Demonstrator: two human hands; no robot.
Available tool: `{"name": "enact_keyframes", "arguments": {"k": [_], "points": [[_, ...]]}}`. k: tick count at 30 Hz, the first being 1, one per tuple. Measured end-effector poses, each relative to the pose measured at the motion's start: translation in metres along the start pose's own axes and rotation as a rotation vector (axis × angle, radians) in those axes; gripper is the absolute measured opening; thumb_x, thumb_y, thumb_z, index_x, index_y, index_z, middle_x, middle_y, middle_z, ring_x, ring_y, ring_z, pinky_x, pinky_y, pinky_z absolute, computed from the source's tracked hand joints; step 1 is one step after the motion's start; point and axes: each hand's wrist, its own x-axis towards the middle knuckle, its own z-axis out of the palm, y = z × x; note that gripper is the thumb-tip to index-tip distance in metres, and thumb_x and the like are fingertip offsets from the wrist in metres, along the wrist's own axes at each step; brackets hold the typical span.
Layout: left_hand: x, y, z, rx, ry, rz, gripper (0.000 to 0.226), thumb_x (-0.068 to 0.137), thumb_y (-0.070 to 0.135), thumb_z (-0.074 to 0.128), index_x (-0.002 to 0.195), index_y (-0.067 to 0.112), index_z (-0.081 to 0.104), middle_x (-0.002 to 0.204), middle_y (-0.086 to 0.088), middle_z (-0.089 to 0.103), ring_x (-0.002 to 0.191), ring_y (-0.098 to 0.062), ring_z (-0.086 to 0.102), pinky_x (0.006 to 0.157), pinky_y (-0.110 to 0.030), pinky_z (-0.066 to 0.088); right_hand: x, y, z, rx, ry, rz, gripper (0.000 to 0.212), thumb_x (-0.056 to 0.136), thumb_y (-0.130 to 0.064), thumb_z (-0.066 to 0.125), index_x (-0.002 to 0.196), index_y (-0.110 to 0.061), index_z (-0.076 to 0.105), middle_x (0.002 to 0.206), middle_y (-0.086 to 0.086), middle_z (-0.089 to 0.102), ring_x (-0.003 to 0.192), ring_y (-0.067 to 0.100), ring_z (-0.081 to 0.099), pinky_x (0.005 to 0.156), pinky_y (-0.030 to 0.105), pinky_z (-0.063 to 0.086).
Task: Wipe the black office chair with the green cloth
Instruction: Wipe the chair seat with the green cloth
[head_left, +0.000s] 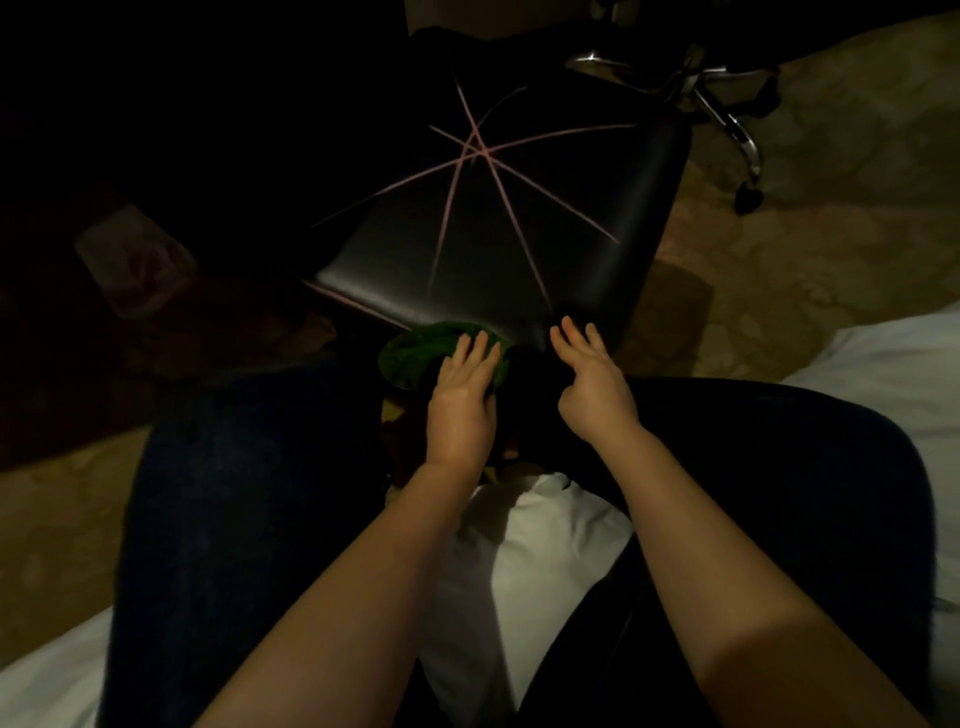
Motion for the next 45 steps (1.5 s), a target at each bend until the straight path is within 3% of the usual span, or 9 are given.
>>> {"name": "enact_keyframes", "arguments": {"k": [6,10,18,21,24,28,33,37,45], "points": [[-0.008,0.023,0.025,0.089,-0.228,0.223,0.061,0.091,-0.004,0.049,0.148,0.012,0.037,0.158,-0.008,0.027,0.150,-0.025,0.012,0.115,-0.029,-0.008,0.005,0.005,-0.001,-0.010,0.024,0.027,0.082,0.084,0.014,0.049,0.153,-0.024,0.023,0.162,-0.011,0.008,0.149,0.012,-0.003,0.121,0.039,0.015],[-0.011,0.029,0.034,0.090,-0.264,0.243,0.060,0.094,0.002,0.048,0.151,0.012,0.031,0.161,-0.006,0.021,0.150,-0.021,0.005,0.113,-0.024,-0.014,0.007,0.008,0.000,-0.011,0.052,0.037,0.076,0.089,0.010,0.047,0.152,-0.025,0.023,0.161,-0.012,0.009,0.148,0.011,-0.003,0.121,0.040,0.015],[-0.002,0.013,0.018,0.251,-0.330,0.426,0.082,0.084,0.007,0.065,0.154,0.016,0.023,0.162,-0.003,0.015,0.151,-0.021,0.008,0.119,-0.030,0.005,0.004,0.007,0.002,-0.121,0.091,0.050,0.076,0.090,0.003,0.046,0.154,-0.026,0.017,0.162,-0.011,0.005,0.149,0.013,-0.003,0.120,0.040,0.016],[0.002,0.010,0.015,0.251,-0.298,0.424,0.080,0.081,0.009,0.071,0.151,0.015,0.033,0.160,-0.004,0.024,0.149,-0.021,0.018,0.118,-0.031,0.013,0.004,0.009,0.001,-0.117,0.083,0.050,0.082,0.085,0.004,0.050,0.154,-0.027,0.017,0.162,-0.012,0.005,0.149,0.012,-0.003,0.120,0.040,0.015],[0.004,0.005,0.010,0.271,-0.281,0.442,0.094,0.061,0.018,0.088,0.144,0.011,0.045,0.153,-0.007,0.039,0.143,-0.024,0.034,0.114,-0.036,0.030,0.004,0.011,0.000,-0.104,0.084,0.047,0.087,0.081,0.006,0.051,0.153,-0.029,0.017,0.162,-0.013,0.006,0.149,0.011,-0.002,0.120,0.041,0.014],[0.011,-0.011,0.000,0.288,-0.267,0.410,0.103,0.046,0.029,0.097,0.138,0.010,0.054,0.146,-0.008,0.049,0.135,-0.025,0.046,0.107,-0.040,0.042,0.003,0.013,0.001,-0.088,0.107,0.036,0.086,0.080,0.006,0.049,0.153,-0.029,0.020,0.161,-0.014,0.009,0.149,0.010,0.000,0.120,0.042,0.015],[0.017,-0.027,-0.008,0.267,-0.061,0.354,0.062,0.074,-0.010,0.063,0.133,0.005,0.058,0.140,-0.014,0.054,0.130,-0.033,0.051,0.104,-0.048,0.045,0.003,0.014,0.001,-0.067,0.105,0.029,0.084,0.082,0.008,0.047,0.153,-0.029,0.021,0.161,-0.015,0.010,0.149,0.009,0.000,0.120,0.042,0.013],[0.028,-0.051,-0.030,0.249,-0.010,0.116,0.069,0.077,-0.014,0.060,0.141,0.009,0.050,0.148,-0.012,0.045,0.140,-0.028,0.038,0.114,-0.039,0.027,0.003,0.013,0.003,-0.050,0.116,0.026,0.084,0.081,0.011,0.045,0.153,-0.027,0.022,0.161,-0.014,0.011,0.149,0.011,0.000,0.120,0.043,0.016],[0.029,-0.039,-0.026,0.167,-0.005,0.007,0.066,0.084,-0.011,0.055,0.145,0.013,0.043,0.156,-0.006,0.033,0.147,-0.020,0.022,0.118,-0.028,0.008,0.004,0.010,0.001,-0.048,0.076,0.036,0.085,0.081,0.015,0.043,0.153,-0.025,0.021,0.162,-0.011,0.008,0.149,0.013,-0.002,0.117,0.044,0.025]]}}
